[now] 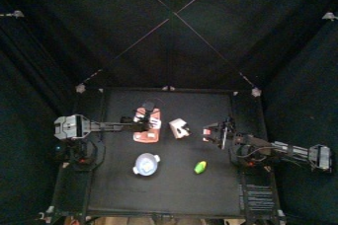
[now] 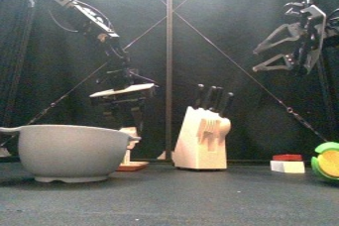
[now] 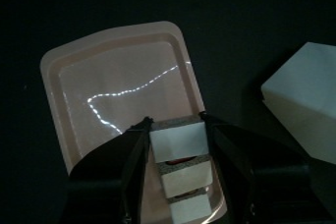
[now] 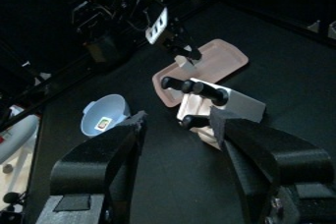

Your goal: Put piece in bowl

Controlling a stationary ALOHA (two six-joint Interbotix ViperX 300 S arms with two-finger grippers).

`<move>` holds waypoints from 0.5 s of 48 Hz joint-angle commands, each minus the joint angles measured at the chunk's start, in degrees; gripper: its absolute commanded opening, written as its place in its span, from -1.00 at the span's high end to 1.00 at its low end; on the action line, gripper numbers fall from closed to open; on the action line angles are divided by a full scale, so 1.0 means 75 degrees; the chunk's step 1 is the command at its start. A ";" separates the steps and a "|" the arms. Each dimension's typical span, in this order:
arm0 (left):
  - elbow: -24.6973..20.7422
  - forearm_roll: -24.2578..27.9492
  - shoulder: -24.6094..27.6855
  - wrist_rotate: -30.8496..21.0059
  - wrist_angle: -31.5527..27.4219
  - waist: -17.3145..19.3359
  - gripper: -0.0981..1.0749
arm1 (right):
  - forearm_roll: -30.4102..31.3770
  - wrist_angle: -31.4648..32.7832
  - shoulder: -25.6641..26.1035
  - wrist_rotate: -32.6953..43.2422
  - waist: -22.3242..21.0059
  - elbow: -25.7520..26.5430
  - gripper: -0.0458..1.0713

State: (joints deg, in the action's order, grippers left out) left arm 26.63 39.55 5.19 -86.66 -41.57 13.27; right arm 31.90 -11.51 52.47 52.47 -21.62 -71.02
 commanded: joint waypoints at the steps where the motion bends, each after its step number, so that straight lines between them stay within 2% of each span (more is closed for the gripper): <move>1: -0.0082 0.0059 -0.0316 0.0012 0.0012 -0.0199 -0.34 | -0.0035 -0.0047 -0.0070 0.0012 -0.0023 0.0082 -0.66; 12: 0.0094 0.0387 -0.0891 0.0082 0.0094 -0.0891 -0.34 | -0.0035 -0.0047 -0.0070 0.0000 -0.0023 0.0094 -0.66; 24: 0.0691 0.0820 -0.1641 0.0129 0.0563 -0.2098 -0.34 | -0.0035 -0.0047 -0.0070 0.0012 -0.0023 0.0129 -0.66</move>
State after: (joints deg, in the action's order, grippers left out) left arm 30.94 44.56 -4.48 -85.78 -38.67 0.35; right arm 31.73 -11.51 52.56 52.47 -21.62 -71.02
